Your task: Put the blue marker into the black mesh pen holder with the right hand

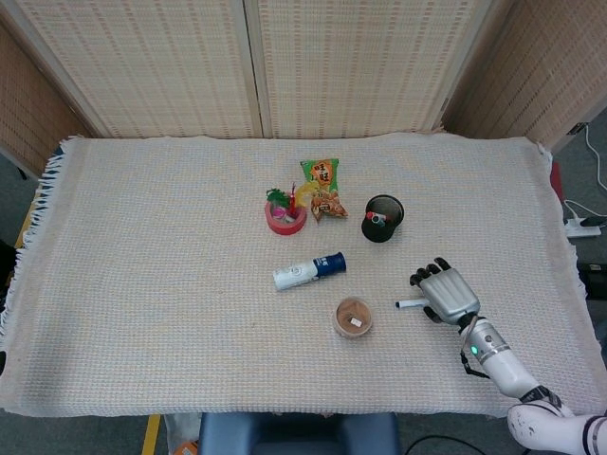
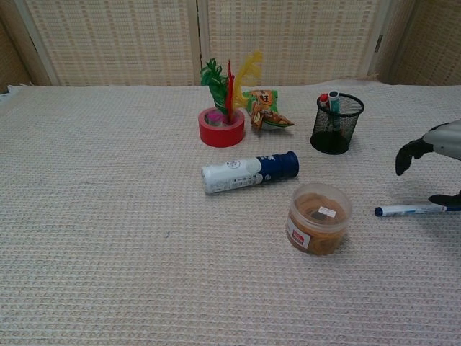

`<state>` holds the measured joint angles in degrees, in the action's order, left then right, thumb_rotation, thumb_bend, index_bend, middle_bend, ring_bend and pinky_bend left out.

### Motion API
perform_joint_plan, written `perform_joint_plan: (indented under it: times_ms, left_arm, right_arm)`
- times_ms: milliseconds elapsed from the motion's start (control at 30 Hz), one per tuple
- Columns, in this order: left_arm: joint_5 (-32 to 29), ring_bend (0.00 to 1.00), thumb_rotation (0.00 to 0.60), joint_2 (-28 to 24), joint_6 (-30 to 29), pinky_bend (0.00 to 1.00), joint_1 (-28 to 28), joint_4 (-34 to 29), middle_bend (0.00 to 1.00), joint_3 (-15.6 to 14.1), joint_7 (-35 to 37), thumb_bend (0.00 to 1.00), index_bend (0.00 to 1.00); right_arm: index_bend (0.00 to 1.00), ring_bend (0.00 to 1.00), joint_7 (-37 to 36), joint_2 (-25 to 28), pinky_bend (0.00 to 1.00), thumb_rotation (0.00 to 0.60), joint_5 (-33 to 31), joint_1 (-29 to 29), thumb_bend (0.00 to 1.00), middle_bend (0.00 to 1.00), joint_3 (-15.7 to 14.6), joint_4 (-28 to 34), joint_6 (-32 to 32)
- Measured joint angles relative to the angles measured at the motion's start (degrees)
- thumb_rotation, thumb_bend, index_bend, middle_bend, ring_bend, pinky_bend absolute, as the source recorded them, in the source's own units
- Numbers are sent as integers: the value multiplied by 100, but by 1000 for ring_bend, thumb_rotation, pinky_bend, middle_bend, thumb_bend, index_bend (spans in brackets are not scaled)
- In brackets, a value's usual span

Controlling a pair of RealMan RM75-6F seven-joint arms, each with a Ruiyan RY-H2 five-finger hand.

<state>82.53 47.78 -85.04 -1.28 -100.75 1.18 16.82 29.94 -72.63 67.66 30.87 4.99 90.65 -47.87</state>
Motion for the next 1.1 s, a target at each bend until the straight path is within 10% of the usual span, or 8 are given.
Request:
perform_joint_plan:
  times_ms: [1100]
  left_arm:
    - [-190, 0, 600, 20, 148, 257, 30, 105, 39, 37, 93, 409, 206]
  right_arm:
    - [521, 358, 399, -807, 298, 600, -758, 652, 262, 290, -437, -861, 241]
